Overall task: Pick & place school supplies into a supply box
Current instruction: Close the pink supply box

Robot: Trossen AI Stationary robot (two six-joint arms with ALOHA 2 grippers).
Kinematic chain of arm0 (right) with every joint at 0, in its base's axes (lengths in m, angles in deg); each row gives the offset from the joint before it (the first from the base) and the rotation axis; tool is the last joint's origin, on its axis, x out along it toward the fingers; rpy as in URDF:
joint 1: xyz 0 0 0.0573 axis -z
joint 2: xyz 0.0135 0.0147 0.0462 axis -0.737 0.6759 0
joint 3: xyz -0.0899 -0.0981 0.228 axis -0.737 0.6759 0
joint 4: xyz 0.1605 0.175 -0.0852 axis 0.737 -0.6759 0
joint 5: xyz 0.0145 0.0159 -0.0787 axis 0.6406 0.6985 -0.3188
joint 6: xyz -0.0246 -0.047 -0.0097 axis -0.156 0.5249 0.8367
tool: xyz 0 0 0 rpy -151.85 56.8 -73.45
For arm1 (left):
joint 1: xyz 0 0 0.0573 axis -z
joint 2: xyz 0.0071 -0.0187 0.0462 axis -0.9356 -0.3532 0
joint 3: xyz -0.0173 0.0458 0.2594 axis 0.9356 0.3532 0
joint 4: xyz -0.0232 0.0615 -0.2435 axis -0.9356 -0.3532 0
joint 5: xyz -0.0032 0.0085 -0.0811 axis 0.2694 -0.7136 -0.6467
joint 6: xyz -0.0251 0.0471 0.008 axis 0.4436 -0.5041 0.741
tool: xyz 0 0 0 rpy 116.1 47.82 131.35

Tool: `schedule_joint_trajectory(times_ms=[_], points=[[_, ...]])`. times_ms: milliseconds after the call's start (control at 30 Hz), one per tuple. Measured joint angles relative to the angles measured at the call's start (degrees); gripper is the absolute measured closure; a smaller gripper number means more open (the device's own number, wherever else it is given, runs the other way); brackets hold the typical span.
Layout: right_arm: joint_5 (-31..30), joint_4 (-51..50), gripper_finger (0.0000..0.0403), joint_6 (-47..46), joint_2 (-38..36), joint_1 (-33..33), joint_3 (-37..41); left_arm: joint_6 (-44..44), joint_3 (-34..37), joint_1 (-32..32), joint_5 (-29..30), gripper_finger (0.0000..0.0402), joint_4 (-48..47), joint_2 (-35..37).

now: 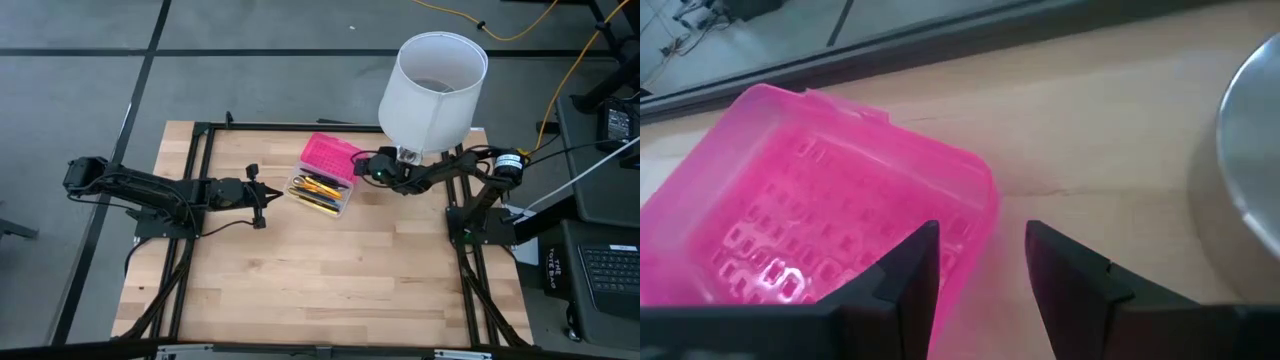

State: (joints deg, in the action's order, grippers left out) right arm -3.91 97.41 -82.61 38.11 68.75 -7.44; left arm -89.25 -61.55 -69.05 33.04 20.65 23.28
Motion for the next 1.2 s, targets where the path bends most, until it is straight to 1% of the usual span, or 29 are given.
schedule_joint_trajectory(times_ms=[167, 467, 600, 700, 867, 1200], points=[[-1.41, 0.04, 0.0249, 2.65, -0.02, 0.00, 0.00, 0.01, 0.00, 0.00, -0.02, 0.0399, 0.00, 0.02], [-1.43, 0.56, 0.0249, 2.60, 0.72, 0.34, -0.05, 0.01, 0.00, 0.00, -0.04, 0.0396, 0.08, 0.00], [-0.76, 0.18, 0.0249, 2.89, 0.72, 1.44, -1.37, 0.11, 0.00, 0.00, -0.33, 0.0397, 0.51, 0.02], [0.80, -1.69, 0.0249, 4.41, 0.72, 2.37, -3.22, 0.09, 0.00, 0.00, -1.19, 0.0400, 1.20, 0.01], [0.67, -7.83, 0.0249, 4.46, 0.74, 2.93, -5.67, 0.10, -0.02, 0.01, -1.46, 0.0398, 1.36, 0.00], [0.58, -9.39, 0.0249, 3.87, 0.74, 2.93, -5.70, 0.08, -0.02, 0.00, -1.44, 0.0400, 1.34, 0.02]])
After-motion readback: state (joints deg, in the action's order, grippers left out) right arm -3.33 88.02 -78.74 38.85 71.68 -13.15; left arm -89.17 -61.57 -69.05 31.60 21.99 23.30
